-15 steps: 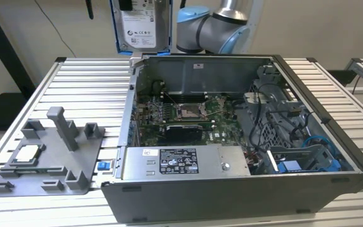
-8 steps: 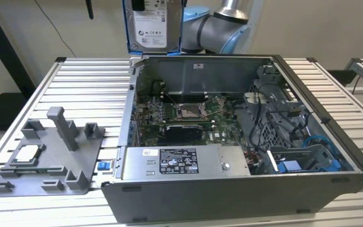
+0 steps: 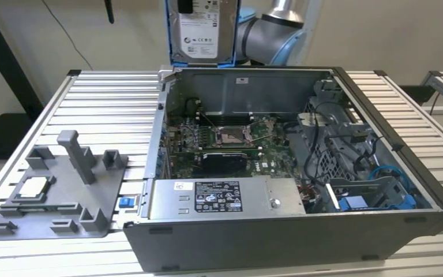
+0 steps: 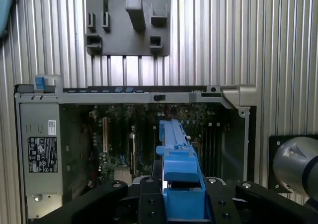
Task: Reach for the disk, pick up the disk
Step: 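Pick up the disk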
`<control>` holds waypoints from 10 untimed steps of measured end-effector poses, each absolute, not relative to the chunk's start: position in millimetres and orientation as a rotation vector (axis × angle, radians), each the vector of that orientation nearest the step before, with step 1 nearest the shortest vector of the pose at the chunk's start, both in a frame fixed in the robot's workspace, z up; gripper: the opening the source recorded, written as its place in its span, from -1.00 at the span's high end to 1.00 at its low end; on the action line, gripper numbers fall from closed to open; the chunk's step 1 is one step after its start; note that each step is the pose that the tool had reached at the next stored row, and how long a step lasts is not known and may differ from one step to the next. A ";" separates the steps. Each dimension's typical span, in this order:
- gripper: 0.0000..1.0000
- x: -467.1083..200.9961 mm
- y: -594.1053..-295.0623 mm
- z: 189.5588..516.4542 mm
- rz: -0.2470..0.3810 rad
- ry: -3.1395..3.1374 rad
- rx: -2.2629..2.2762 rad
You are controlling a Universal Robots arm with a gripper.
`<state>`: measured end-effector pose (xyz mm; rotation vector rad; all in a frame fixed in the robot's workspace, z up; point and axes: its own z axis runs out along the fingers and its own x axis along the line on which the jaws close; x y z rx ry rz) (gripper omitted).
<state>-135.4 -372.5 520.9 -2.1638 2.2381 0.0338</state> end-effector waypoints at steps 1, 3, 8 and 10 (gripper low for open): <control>1.00 -132.2 -372.5 520.9 0.034 2.238 -2.164; 1.00 -125.7 -372.5 520.9 0.034 2.238 -2.164; 1.00 -109.0 -372.5 520.9 0.035 2.239 -2.165; 1.00 -102.0 -372.5 520.9 0.036 2.239 -2.165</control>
